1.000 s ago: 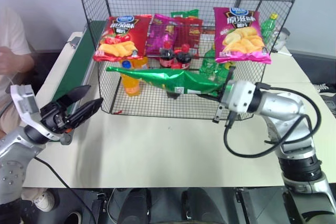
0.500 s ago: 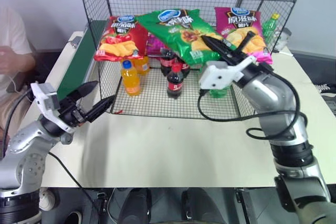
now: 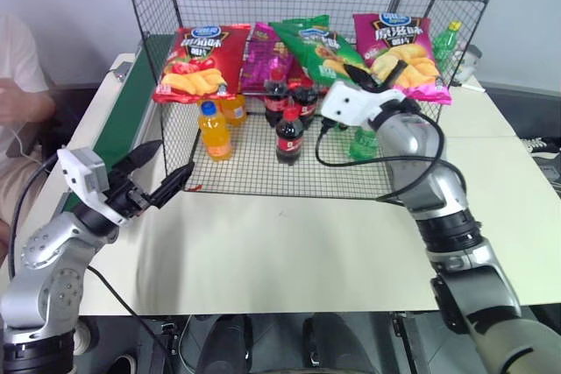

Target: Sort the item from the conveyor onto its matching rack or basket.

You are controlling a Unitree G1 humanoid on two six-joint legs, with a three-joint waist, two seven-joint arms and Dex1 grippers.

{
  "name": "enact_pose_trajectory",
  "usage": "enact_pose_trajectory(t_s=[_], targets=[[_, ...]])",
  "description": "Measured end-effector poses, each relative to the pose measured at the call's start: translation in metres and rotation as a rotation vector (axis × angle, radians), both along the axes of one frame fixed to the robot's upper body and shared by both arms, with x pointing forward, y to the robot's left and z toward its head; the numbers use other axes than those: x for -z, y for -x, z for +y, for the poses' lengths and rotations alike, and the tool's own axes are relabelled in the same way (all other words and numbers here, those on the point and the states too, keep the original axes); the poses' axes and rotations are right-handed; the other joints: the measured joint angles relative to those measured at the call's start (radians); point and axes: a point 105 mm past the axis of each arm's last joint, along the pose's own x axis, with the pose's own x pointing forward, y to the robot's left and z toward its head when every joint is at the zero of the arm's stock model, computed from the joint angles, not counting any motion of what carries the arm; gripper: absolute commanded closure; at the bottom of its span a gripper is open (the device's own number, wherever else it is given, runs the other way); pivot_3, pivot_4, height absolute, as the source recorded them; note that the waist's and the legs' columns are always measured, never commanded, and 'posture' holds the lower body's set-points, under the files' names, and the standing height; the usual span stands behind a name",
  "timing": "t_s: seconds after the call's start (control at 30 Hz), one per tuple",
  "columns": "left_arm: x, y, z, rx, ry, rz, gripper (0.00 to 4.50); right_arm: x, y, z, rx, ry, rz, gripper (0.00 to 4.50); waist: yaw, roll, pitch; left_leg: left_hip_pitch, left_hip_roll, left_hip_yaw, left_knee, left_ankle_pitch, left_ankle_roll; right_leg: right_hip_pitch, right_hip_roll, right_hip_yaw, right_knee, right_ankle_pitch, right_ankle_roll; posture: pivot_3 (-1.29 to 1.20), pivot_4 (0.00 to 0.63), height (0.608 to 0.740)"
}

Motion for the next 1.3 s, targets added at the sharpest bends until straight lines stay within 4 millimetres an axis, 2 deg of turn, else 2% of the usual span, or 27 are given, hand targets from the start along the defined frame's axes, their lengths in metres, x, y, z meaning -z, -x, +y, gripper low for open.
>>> enact_pose_trajectory(t_s=[0.43,0.57,0.67,0.8,0.93,1.1,1.2,1.3], targets=[[0.002,-0.002,-0.005,-0.006,-0.004,-0.011,0.04,0.005,-0.011,0.017,0.022,-0.088,0.027,4.50,-0.003,0.000,0.000,0.000,0.000,0.000,0.000,0.000,0.000,0.000,0.000,0.000,0.000,0.000,0.000,0.00,0.150,0.739],[0.003,-0.003,-0.006,-0.002,-0.007,-0.008,0.00,0.004,-0.012,0.022,0.003,-0.119,0.041,2.74,-0.003,0.000,0.000,0.000,0.000,0.000,0.000,0.000,0.000,-0.001,0.000,0.000,0.001,0.000,0.000,0.00,0.150,0.739],[0.006,-0.003,-0.009,0.005,-0.012,-0.002,0.00,-0.006,-0.012,0.027,-0.021,-0.131,0.021,1.32,-0.004,0.000,0.000,0.000,0.000,0.000,0.000,0.000,0.000,-0.001,0.000,0.000,0.001,0.000,0.000,0.00,0.150,0.739],[0.008,-0.003,-0.010,0.005,-0.016,0.004,0.00,-0.006,-0.011,0.032,-0.055,-0.167,0.042,1.32,-0.004,0.000,0.000,0.000,0.000,0.000,0.000,0.000,0.000,-0.001,0.000,0.000,0.001,0.000,0.000,0.00,0.150,0.739],[0.008,-0.003,-0.010,0.006,-0.017,0.006,0.00,-0.007,-0.003,0.047,-0.148,-0.244,0.102,1.32,-0.003,0.000,0.000,0.000,0.000,0.000,0.000,0.000,0.000,-0.001,0.000,0.000,0.001,0.000,0.000,0.00,0.150,0.739],[0.009,-0.002,-0.011,0.007,-0.023,0.003,0.00,-0.015,0.016,0.064,-0.310,-0.370,0.184,1.32,-0.001,0.000,0.000,-0.001,0.000,0.000,0.000,0.000,0.000,-0.001,-0.001,0.000,0.001,0.000,0.000,0.00,0.150,0.739],[0.009,-0.002,-0.012,0.012,-0.026,0.003,0.00,-0.025,0.024,0.062,-0.372,-0.471,0.203,1.32,-0.001,0.000,0.000,-0.001,0.000,0.000,0.000,0.000,0.000,-0.001,-0.002,-0.001,0.001,0.000,0.000,0.00,0.150,0.739],[0.009,-0.002,-0.012,0.014,-0.025,0.002,0.00,-0.022,0.039,0.067,-0.500,-0.610,0.296,1.32,-0.002,0.000,0.000,-0.001,0.000,0.000,-0.001,0.000,0.000,-0.002,-0.001,-0.001,0.001,0.000,0.000,0.00,0.150,0.739]])
